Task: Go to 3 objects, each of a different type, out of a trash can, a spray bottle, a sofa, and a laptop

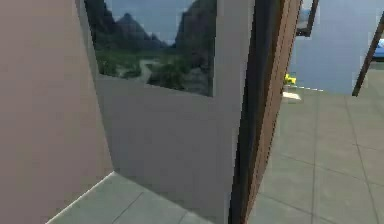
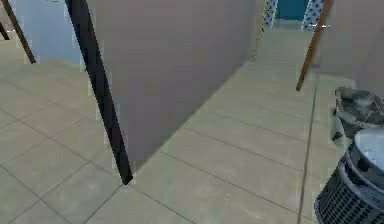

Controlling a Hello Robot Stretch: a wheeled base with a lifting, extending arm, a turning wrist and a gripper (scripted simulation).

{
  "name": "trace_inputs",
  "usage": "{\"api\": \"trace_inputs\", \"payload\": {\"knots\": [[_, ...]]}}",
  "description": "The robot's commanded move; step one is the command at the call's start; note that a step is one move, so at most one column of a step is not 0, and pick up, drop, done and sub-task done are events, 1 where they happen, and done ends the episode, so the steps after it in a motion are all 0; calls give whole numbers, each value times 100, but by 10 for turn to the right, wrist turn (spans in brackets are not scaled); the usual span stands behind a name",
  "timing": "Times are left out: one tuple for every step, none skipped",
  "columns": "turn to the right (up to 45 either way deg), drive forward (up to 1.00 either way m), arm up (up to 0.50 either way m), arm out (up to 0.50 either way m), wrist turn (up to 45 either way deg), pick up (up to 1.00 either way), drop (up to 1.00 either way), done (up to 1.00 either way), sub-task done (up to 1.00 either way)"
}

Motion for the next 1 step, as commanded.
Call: {"api": "trace_inputs", "payload": {"knots": [[450, 0, 0, 0, 0, 0, 0, 0, 0]]}}
